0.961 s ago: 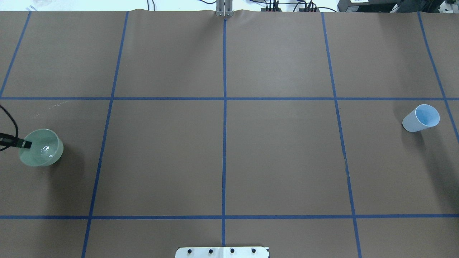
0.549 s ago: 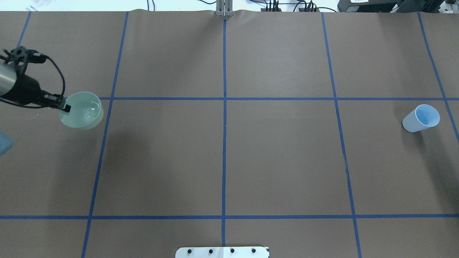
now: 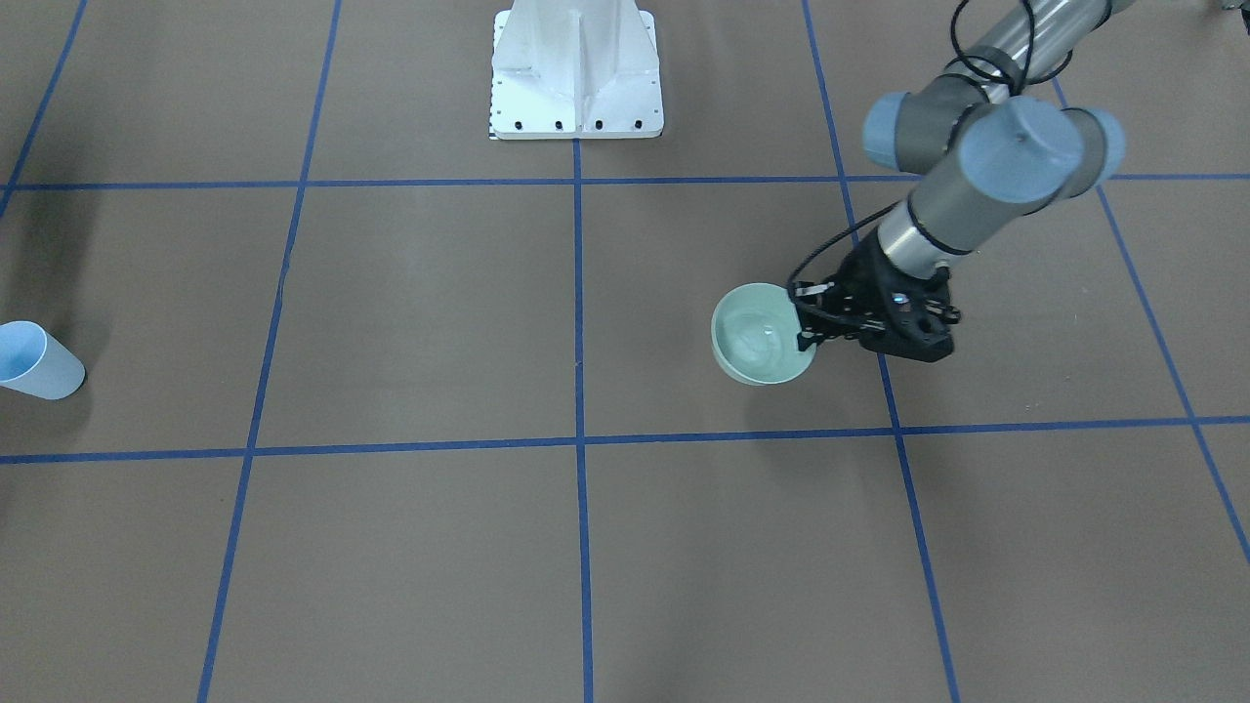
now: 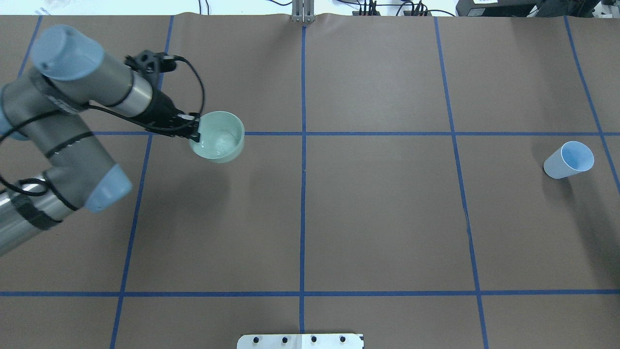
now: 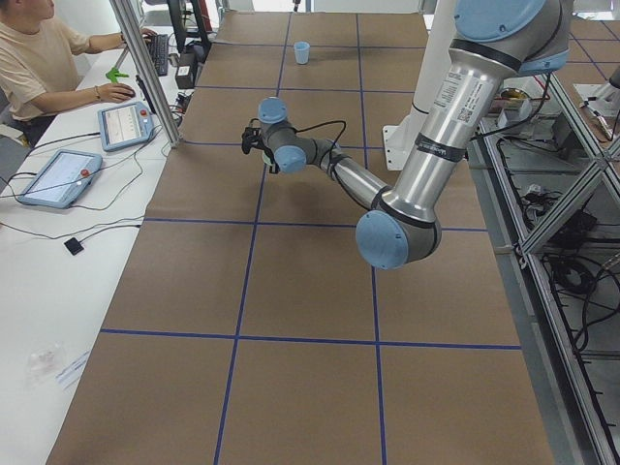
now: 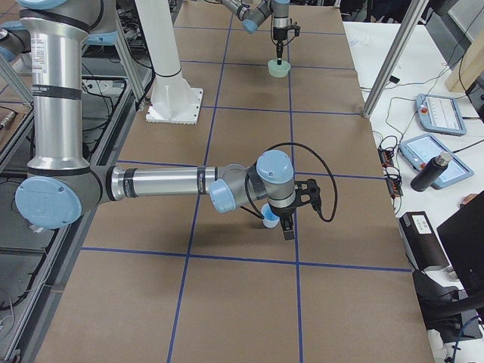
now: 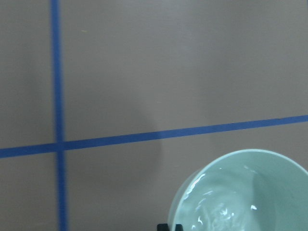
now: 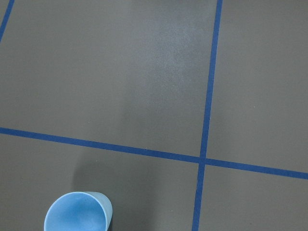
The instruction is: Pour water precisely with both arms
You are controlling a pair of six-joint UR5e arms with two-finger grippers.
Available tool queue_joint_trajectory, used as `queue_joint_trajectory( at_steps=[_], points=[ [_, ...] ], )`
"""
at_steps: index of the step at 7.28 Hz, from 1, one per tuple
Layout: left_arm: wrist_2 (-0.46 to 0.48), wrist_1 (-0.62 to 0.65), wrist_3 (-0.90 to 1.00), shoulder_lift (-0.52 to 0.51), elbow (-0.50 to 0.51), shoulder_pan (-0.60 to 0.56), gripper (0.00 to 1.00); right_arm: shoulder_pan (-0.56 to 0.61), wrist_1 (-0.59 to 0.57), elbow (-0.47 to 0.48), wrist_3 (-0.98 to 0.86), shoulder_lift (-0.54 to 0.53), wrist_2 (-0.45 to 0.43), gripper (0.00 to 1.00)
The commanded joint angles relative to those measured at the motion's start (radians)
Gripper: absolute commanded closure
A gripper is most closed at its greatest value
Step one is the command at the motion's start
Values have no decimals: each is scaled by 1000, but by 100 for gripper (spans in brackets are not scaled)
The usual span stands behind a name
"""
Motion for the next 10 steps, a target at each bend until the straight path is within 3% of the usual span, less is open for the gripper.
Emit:
queue_joint_trajectory(
  at_steps=[1, 2, 4, 5, 6, 8, 9, 10],
  points=[
    [151, 1, -133, -225, 191, 144, 100, 1, 0, 0, 1, 0, 2, 0],
    [175, 1, -140, -293, 269, 161, 100, 1, 0, 0, 1, 0, 2, 0],
    [178, -1, -132, -289, 291, 178, 100, -1, 0, -2, 1, 0, 2, 0],
    [178, -1, -132, -285, 294, 182, 74, -1, -2, -2, 1, 0, 2, 0],
    [210, -4, -132, -282, 293, 192, 1, -1, -2, -2, 1, 0, 2, 0],
    [210, 31, -124, -288, 234, 157, 0, -1, 17, 5, -2, 2, 4, 0],
    [93, 158, -100, -288, 157, 68, 0, -10, 41, -1, -1, 0, 8, 0],
    [56, 270, 2, -266, 24, 20, 0, -13, 44, 2, -1, 0, 11, 0]
  ],
)
